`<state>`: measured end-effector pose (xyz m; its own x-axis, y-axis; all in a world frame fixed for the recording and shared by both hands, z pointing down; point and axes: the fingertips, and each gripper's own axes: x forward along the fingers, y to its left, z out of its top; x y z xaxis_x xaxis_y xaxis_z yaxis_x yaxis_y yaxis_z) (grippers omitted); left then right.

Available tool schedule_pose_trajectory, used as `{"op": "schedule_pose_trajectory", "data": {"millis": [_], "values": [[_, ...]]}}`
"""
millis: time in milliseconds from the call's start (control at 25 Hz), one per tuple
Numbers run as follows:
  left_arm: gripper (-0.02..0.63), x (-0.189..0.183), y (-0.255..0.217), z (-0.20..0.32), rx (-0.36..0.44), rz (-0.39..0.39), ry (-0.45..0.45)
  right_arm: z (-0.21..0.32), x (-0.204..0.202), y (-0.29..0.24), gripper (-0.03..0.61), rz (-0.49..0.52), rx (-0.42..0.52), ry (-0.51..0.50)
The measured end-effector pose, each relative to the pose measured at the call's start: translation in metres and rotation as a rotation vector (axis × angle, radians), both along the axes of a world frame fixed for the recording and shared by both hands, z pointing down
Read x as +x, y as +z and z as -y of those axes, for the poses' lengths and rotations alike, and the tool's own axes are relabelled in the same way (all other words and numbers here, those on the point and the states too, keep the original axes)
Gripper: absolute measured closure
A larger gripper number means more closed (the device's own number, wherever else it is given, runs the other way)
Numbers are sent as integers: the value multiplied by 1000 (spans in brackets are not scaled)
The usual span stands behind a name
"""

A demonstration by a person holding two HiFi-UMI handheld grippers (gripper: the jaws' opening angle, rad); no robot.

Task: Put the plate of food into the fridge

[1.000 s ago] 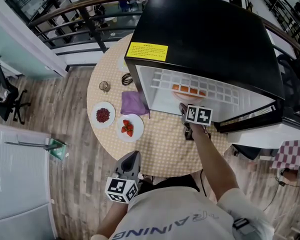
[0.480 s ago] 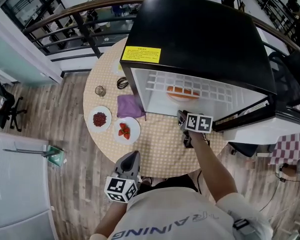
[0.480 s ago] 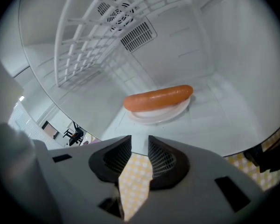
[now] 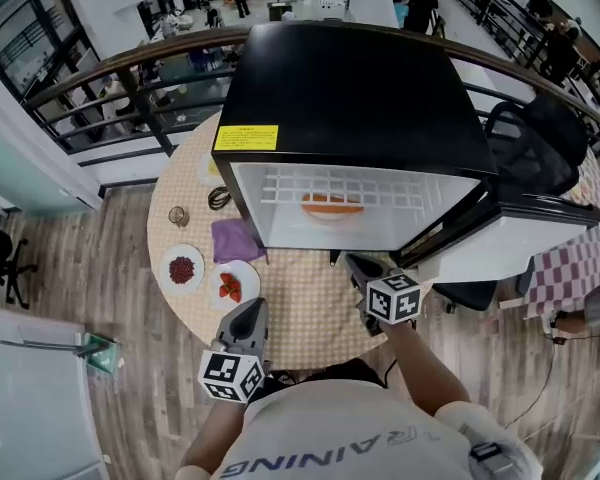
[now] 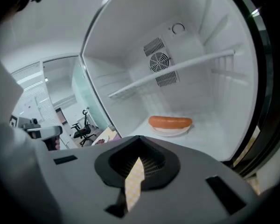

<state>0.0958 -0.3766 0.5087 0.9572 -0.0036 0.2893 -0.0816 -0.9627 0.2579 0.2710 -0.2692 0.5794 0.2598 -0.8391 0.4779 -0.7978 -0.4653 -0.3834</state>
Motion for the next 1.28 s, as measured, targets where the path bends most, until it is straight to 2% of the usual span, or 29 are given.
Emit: {"op": "schedule_pose_trajectory", "data": {"millis": [360, 680, 840, 1280], "values": [[606, 24, -45, -4, 69, -107, 86, -27, -28, -80, 558, -169, 113, 23], [606, 30, -72, -3, 131, -146, 139, -36, -40, -129, 558, -264, 178, 70], [606, 34, -78, -7, 157, -156, 160, -38, -41, -135, 558, -258, 200, 83], [606, 26, -72, -12, 149, -146, 159, -38, -47, -125, 558, -204, 211, 78]]}}
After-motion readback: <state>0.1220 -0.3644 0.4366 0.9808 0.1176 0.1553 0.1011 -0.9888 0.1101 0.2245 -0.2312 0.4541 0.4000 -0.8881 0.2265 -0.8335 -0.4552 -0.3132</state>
